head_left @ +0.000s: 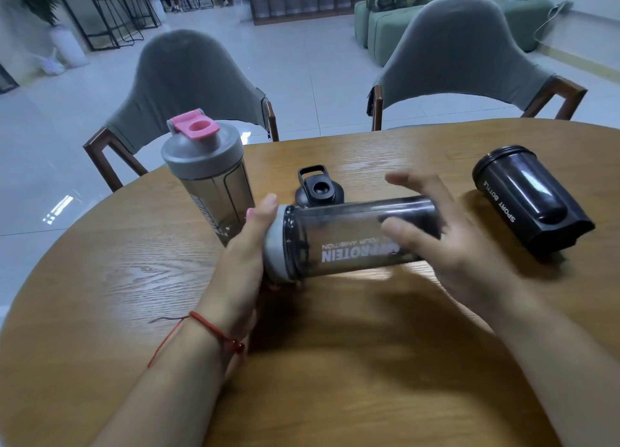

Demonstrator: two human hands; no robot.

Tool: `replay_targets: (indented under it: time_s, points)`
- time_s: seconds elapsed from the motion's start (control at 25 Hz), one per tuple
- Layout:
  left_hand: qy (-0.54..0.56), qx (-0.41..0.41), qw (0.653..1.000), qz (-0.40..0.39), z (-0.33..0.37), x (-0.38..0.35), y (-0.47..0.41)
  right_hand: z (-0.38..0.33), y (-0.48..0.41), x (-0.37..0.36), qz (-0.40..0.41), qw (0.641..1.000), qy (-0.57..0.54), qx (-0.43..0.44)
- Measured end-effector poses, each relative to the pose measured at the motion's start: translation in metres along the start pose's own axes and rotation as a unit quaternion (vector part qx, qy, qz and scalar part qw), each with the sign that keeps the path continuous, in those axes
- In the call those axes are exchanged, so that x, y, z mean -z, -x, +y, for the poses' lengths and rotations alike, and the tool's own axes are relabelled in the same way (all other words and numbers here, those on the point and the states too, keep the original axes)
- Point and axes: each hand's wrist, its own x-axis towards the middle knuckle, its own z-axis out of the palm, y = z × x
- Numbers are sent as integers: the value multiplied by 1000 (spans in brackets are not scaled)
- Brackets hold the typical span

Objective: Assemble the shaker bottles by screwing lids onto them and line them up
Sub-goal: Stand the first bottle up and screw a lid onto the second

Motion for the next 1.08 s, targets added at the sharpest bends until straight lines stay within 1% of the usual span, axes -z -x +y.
replay_targets:
  time_s: [0.04, 0.08, 0.16, 0.24, 0.32, 0.36, 0.4, 0.44, 0.48, 0.52, 0.56, 0.6, 0.64, 0.68, 0.72, 0.76, 0.84, 0.92, 1.0, 1.08]
  points:
    - [5, 38, 999, -2, 3, -1, 0, -2, 2, 1, -12, 999, 36, 25]
    - [14, 55, 998, -2, 5, -2, 1, -2, 3, 2, -17, 998, 48, 41]
    - [32, 31, 999, 11, 6, -3, 2, 3, 2, -1, -5, 999, 5, 52]
    - [7, -42, 998, 41, 3, -4, 5, 2, -1, -5, 12, 996, -91, 18]
    - [-78, -159, 983, 52, -3, -3, 9, 3, -6, -8, 12, 977, -193, -96]
    - [-123, -226, 965, 50, -4, -1, 12, 1, -6, -10, -1, 962, -217, -164]
    - [-161, -291, 942, 35, -5, 1, 15, -2, -6, -10, -14, 950, -218, -222]
    - [-187, -343, 920, 14, -5, 3, 17, -3, -5, -9, -25, 942, -208, -262]
    - [-197, -368, 909, 3, -5, 4, 17, -3, -4, -7, -35, 938, -204, -278]
    - [-184, -359, 915, 3, -5, 6, 15, -2, -4, -6, -44, 938, -210, -271]
    - [-141, -317, 938, 18, -4, 6, 11, -1, -4, -7, -52, 942, -225, -242]
    - [-77, -248, 965, 41, -1, 6, 7, 0, -4, -8, -54, 953, -228, -194]
    - [-17, -170, 984, 57, 3, 4, 4, 3, -4, -9, -48, 969, -198, -136]
    - [35, -100, 993, 61, 4, 3, 2, 5, -4, -9, -37, 986, -142, -82]
    - [67, -57, 994, 63, 4, 1, 0, 6, -3, -9, -26, 996, -81, -37]
    - [80, -38, 994, 65, 4, 1, -2, 7, -2, -8, -16, 999, -36, -10]
    - [76, -43, 994, 69, 4, -1, -1, 8, 0, -7, -12, 1000, -4, 7]
    - [55, -105, 989, 85, 4, 0, 2, 4, 1, -8, -16, 999, -31, -6]
    - [-34, -197, 975, 96, 0, 6, 4, 0, 0, -12, -15, 995, -82, -57]
    - [-114, -272, 950, 99, -2, 9, 10, -3, -2, -15, -32, 985, -107, -132]
